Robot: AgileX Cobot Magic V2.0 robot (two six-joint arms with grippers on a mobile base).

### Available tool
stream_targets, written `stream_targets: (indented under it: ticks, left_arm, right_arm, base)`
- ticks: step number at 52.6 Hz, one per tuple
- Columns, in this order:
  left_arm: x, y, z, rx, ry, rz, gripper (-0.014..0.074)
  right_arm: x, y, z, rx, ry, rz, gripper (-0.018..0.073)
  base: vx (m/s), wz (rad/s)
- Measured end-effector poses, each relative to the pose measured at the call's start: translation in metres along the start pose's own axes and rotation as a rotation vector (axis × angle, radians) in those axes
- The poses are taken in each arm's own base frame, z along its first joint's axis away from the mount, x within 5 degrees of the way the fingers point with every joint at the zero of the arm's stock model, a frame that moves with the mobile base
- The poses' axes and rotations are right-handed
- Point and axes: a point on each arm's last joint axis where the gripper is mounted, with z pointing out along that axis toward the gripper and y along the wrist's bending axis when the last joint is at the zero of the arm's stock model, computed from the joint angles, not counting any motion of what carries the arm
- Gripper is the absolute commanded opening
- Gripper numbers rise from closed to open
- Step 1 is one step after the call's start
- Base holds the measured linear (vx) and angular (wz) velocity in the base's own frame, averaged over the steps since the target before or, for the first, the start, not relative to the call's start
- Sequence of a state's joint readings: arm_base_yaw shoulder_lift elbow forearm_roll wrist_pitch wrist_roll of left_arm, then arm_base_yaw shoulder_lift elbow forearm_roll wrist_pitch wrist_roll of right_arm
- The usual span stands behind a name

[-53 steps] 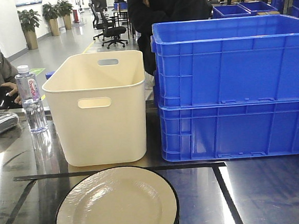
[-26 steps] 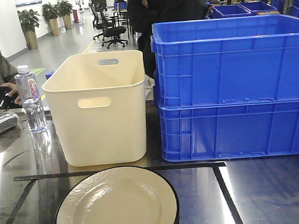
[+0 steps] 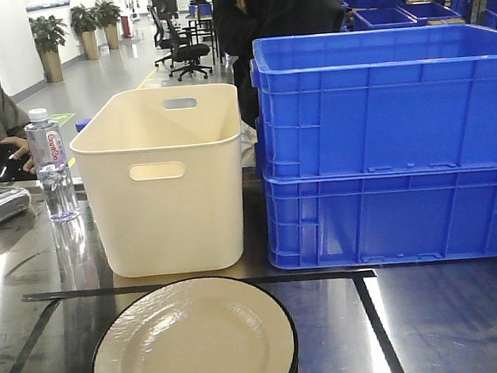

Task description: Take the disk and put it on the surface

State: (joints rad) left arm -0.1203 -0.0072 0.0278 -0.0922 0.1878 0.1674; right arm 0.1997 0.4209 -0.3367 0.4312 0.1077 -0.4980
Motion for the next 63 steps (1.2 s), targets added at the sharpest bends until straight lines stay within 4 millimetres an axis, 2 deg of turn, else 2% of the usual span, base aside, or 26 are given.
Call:
stream_targets:
  ticks: [16,22,31,32,42,51,63]
  left_arm:
    - [0.000,0.000,0.000,0.000,0.000,0.000,-0.0002]
    - [0.000,0.000,0.000,0.000,0.000,0.000,-0.0002]
    - [0.000,0.000,0.000,0.000,0.000,0.003,-0.0002]
    - [0.000,0.000,0.000,0.000,0.000,0.003,-0.0002]
    - [0.000,0.000,0.000,0.000,0.000,0.003,-0.0002]
    - [0.000,0.000,0.000,0.000,0.000,0.003,-0.0001]
    - [0.000,0.000,0.000,0.001,0.004,0.003,-0.0001]
  right_arm:
    - [0.000,0.000,0.000,0.002,0.001,0.000,-0.0009]
    - [0.009,-0.002,0.000,0.030,0.024,0.003,-0.0009]
    - [0.046,-0.013,-0.008,0.179,0.061,0.120,-0.0009]
    - [0.058,-0.014,-0.011,0.213,0.065,0.145,-0.0009]
    - [0.099,-0.015,-0.026,0.316,0.032,0.163,-0.0009]
    - [0.096,-0.013,-0.036,0.340,-0.080,0.137,-0.0009]
    - [0.095,-0.013,-0.037,0.341,-0.089,0.126,-0.0009]
  base:
    - [0.00,0.00]
    - [0.00,0.00]
    - [0.00,0.00]
    - [0.00,0.00]
    - [0.00,0.00]
    - [0.00,0.00]
    - [0.00,0.00]
